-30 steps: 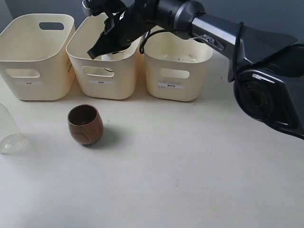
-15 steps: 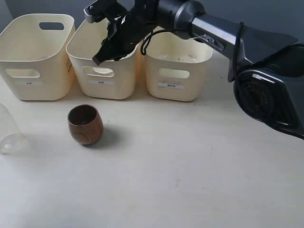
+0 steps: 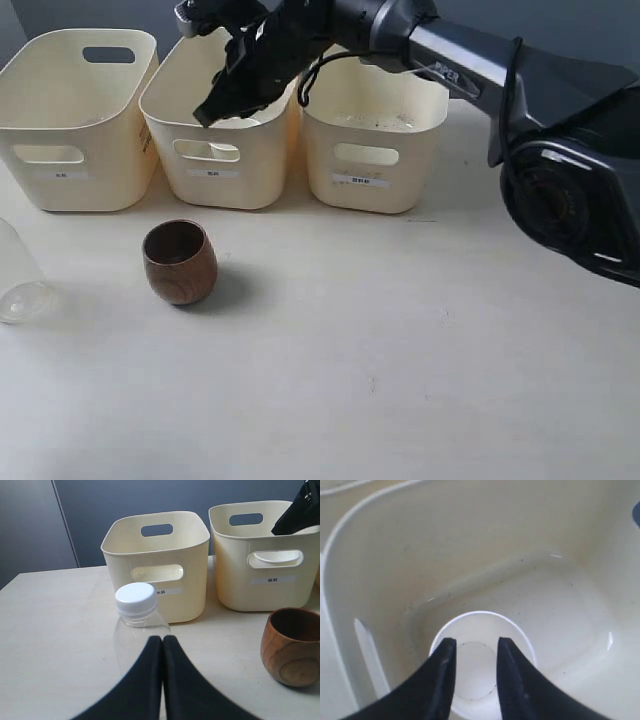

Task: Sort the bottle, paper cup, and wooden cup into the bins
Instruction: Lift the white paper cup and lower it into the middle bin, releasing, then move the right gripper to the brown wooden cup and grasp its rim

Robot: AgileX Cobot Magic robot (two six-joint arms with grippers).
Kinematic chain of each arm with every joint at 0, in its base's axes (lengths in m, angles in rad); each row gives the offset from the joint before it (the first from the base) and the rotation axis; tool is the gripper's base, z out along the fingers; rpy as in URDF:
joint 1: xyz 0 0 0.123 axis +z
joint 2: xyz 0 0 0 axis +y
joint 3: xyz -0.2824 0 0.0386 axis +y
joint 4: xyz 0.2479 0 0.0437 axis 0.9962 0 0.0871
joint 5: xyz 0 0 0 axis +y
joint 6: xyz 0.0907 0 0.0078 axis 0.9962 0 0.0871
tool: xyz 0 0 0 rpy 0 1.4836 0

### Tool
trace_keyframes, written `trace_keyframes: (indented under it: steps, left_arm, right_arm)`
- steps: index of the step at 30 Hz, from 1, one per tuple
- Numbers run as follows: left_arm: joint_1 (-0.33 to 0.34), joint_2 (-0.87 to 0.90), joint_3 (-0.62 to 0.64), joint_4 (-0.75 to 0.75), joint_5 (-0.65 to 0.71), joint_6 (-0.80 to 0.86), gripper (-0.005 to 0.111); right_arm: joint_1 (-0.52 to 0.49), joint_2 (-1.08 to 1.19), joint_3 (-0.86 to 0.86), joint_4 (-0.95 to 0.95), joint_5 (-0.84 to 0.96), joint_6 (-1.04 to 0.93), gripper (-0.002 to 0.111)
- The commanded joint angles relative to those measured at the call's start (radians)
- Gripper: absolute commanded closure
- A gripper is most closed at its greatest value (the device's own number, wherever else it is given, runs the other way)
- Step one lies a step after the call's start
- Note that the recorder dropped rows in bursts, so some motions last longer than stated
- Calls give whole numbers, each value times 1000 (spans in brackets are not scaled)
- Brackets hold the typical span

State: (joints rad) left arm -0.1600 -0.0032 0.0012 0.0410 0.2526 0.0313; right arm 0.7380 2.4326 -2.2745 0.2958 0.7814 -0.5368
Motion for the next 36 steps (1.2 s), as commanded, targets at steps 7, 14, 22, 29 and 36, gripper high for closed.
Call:
trace_keyframes:
  steps: [7, 14, 22, 29, 36]
  left_arm:
    - [-3, 3, -1, -2, -14, -3, 107]
    - [-3, 3, -1, -2, -14, -3, 107]
    - [-3, 3, -1, -2, -14, -3, 107]
    - [-3, 3, -1, -2, -14, -3, 107]
    - [-3, 3, -1, -2, -14, -3, 107]
  right_arm:
    - [54, -215, -7, 2, 229, -146, 79]
    - [162, -230, -7, 8, 440, -234, 79]
    - [252, -162, 7, -18, 440, -244, 62]
    - [287, -74, 7, -63, 440, -233, 64]
    - [287, -33, 7, -100, 440, -158, 64]
